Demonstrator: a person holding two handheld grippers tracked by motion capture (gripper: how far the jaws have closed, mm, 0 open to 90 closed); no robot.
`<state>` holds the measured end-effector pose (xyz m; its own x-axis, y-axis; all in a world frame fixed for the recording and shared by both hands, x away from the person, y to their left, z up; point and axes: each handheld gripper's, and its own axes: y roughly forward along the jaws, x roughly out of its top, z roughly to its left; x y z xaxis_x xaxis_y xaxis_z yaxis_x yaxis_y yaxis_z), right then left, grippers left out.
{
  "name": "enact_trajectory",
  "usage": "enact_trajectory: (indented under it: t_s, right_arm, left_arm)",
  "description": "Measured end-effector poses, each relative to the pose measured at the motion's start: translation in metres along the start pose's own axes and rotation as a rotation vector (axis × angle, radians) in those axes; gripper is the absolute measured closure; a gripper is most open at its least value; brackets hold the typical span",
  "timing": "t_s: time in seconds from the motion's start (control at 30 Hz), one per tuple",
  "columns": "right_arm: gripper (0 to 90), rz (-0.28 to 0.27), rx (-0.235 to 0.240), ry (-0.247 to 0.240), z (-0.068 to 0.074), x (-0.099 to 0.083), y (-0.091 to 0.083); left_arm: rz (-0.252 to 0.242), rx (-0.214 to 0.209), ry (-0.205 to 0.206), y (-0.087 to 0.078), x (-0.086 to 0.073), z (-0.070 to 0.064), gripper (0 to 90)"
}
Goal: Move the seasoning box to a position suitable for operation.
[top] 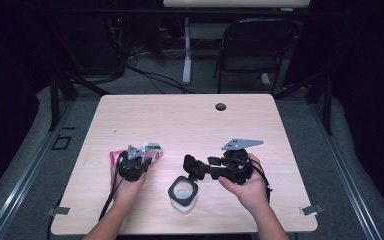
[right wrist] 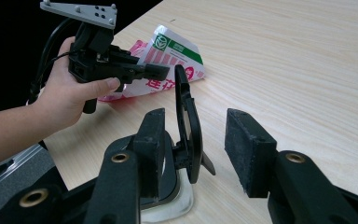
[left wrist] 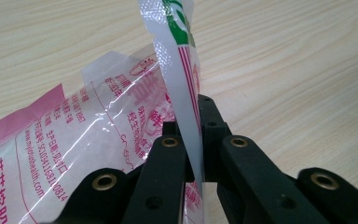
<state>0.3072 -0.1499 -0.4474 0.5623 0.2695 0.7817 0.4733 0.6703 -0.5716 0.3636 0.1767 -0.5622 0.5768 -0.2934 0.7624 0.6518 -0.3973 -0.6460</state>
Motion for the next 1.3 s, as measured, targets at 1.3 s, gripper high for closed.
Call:
enact_trajectory:
  t_s: [1.3]
  right_arm:
    - [56.3, -0.007, 0.006, 0.011, 0.001, 0.0, -0.001]
  left_arm:
    - [-0.141, 0.06, 0.09, -0.095, 0.035, 0.032, 90.0]
